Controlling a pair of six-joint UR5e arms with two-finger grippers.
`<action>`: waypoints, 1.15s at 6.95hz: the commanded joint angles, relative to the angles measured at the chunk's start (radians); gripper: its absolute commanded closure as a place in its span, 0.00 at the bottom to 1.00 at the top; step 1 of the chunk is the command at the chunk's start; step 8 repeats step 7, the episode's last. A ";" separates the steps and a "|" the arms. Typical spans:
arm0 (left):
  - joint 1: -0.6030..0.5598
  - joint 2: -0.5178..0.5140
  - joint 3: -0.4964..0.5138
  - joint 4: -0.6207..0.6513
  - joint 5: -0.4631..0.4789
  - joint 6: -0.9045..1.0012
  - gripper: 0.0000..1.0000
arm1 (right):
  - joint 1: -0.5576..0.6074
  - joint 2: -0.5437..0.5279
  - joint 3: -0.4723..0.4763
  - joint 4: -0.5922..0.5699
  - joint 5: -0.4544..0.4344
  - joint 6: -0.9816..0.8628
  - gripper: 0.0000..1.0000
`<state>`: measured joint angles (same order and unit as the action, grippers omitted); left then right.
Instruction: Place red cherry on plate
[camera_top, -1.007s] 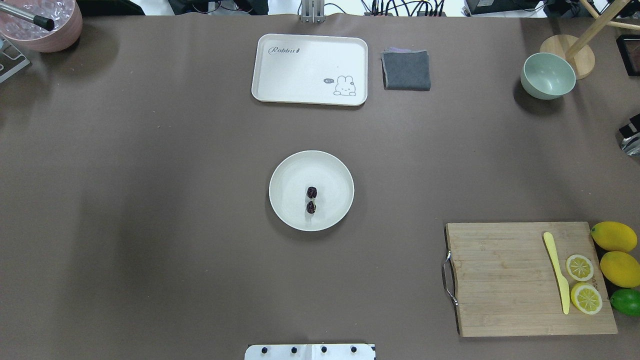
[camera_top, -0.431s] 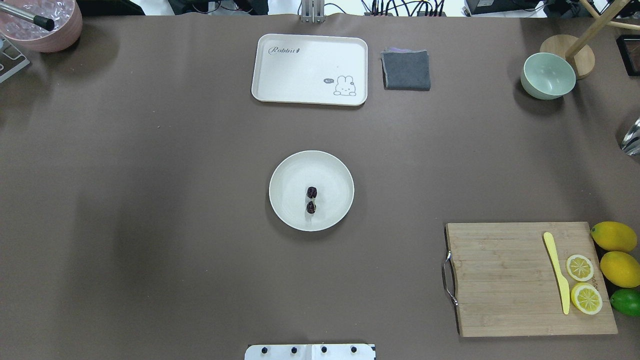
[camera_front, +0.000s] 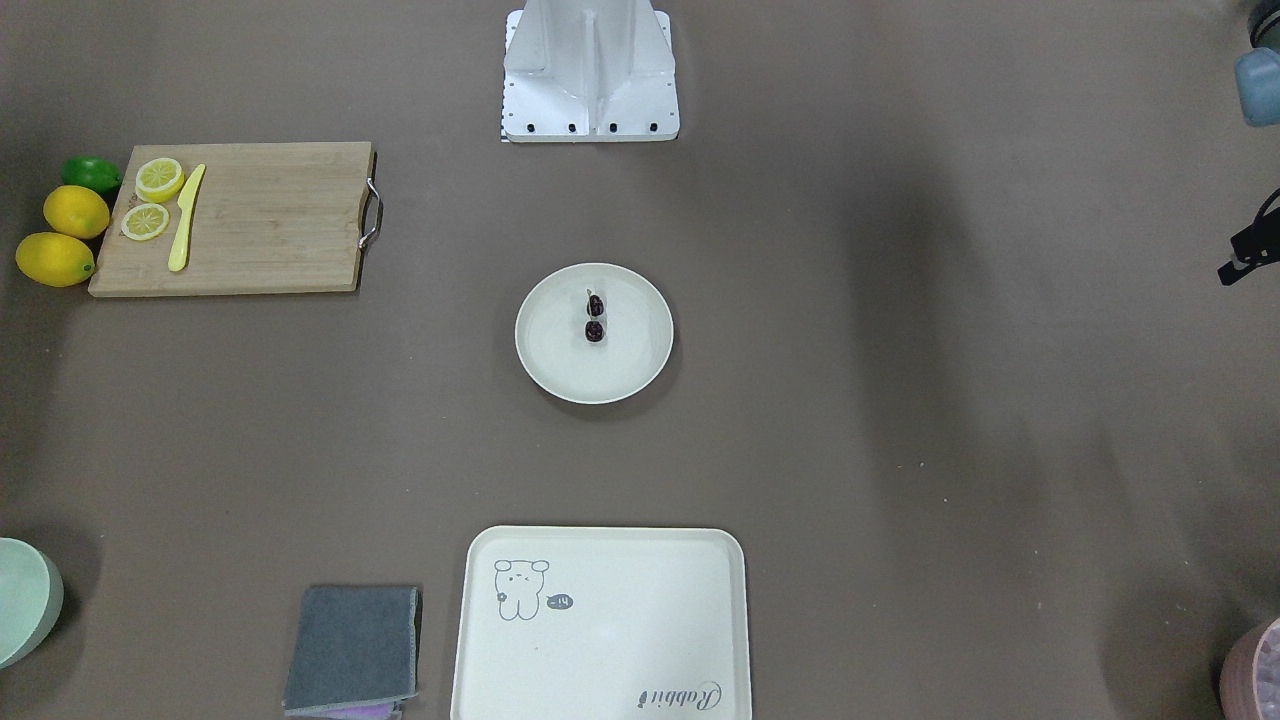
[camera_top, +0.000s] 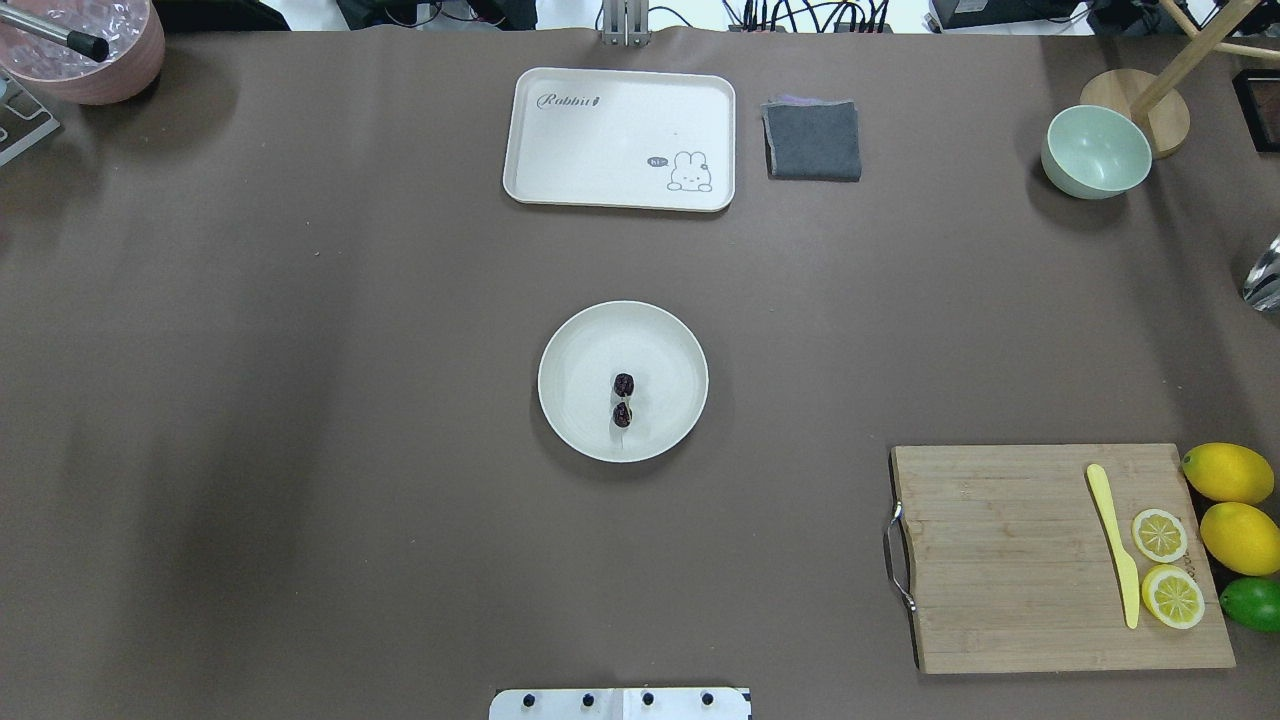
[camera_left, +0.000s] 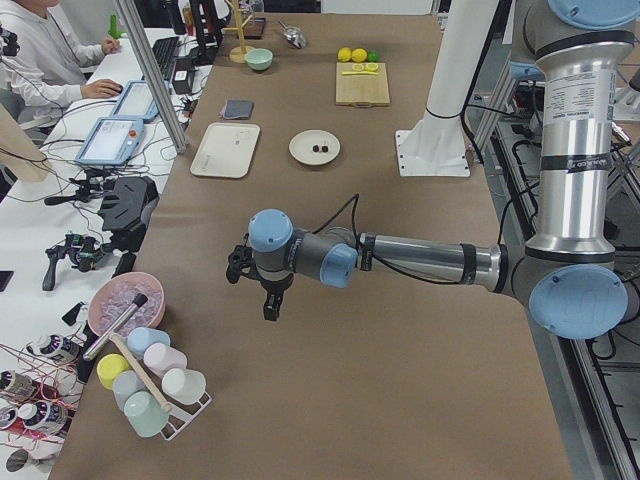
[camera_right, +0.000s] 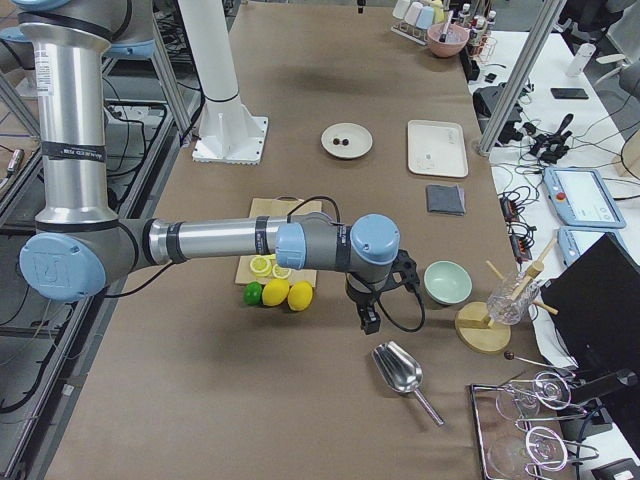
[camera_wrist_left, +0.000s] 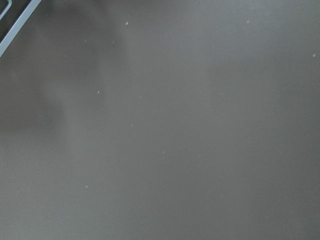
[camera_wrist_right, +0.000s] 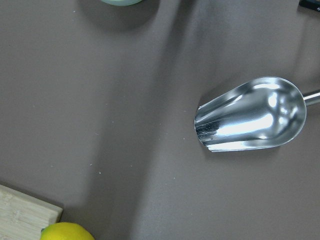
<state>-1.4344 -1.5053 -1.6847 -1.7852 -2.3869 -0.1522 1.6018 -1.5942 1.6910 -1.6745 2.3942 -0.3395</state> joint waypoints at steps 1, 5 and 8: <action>-0.073 0.046 -0.004 0.000 0.006 0.020 0.02 | 0.049 -0.039 0.010 0.002 -0.012 -0.013 0.00; -0.100 0.045 -0.032 -0.006 0.040 0.023 0.02 | 0.073 -0.032 0.035 0.004 -0.015 -0.012 0.00; -0.100 0.048 -0.036 -0.006 0.038 0.023 0.02 | 0.076 -0.029 0.051 0.004 -0.021 -0.012 0.00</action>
